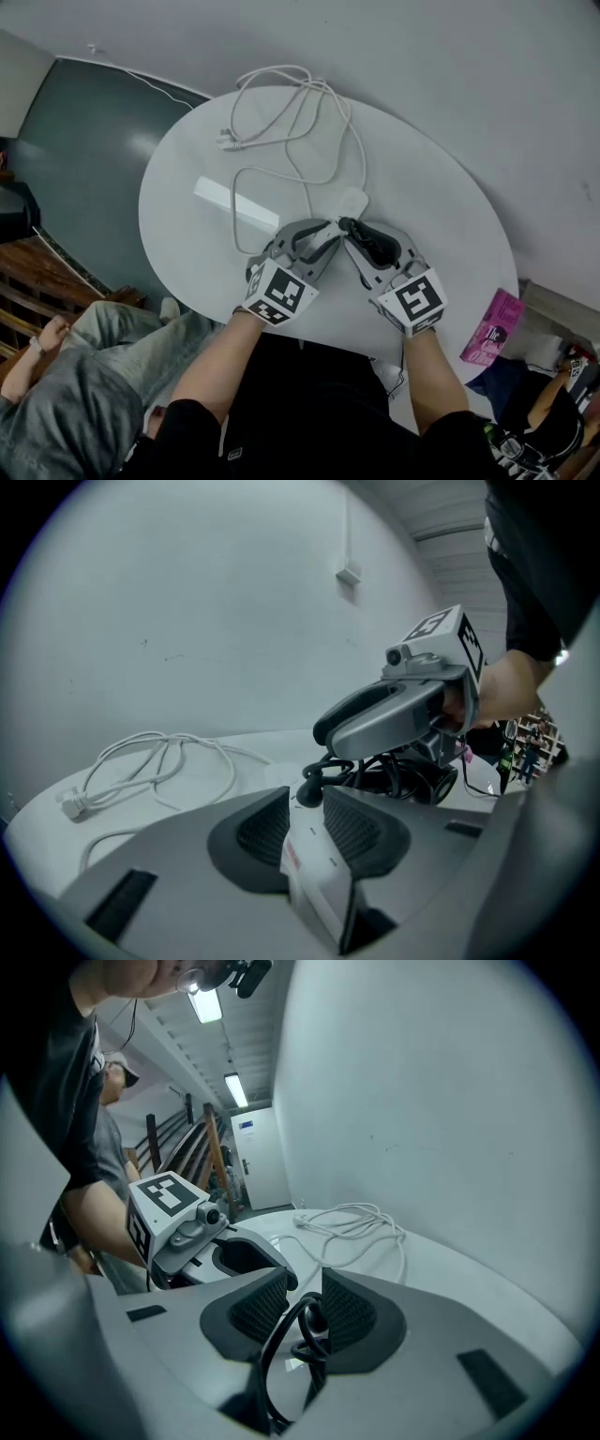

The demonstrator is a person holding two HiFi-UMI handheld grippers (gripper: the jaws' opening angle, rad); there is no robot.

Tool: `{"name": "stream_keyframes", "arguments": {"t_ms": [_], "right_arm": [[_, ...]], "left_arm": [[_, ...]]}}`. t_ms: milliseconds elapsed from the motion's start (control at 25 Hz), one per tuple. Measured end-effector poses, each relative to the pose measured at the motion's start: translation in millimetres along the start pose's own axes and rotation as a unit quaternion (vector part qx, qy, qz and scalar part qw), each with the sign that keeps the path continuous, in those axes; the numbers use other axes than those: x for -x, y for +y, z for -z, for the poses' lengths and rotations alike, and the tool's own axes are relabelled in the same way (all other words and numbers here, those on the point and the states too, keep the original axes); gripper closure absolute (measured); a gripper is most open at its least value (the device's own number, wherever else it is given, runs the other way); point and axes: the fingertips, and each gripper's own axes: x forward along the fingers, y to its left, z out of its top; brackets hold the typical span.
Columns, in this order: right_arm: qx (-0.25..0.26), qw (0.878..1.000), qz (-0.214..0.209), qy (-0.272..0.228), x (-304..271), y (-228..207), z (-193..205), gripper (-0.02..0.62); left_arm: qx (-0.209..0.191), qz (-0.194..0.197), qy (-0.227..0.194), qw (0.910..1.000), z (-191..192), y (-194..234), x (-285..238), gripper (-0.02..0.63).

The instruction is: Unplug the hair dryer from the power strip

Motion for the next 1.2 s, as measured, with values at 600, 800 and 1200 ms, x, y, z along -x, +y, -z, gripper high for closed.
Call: {"name": "stream_keyframes", "arguments": {"t_ms": [600,800,1200], "right_arm": [[0.046,0.989,0.022,0.138,-23,-10,38,0.460],[0.038,0.988,0.019,0.151,-26,-17,43,0.465],[0.106,0.981,0.007,0.162,-34,-15,45,0.499]], "left_arm": [[-0.029,-0.012,0.029,0.9991,16,-3,-18,0.479],[-0.025,-0.025,0.005,0.9994,16,-5,-19,0.480],[-0.034,-0.030,-0.003,0.9990,16,-4,-18,0.485]]}}
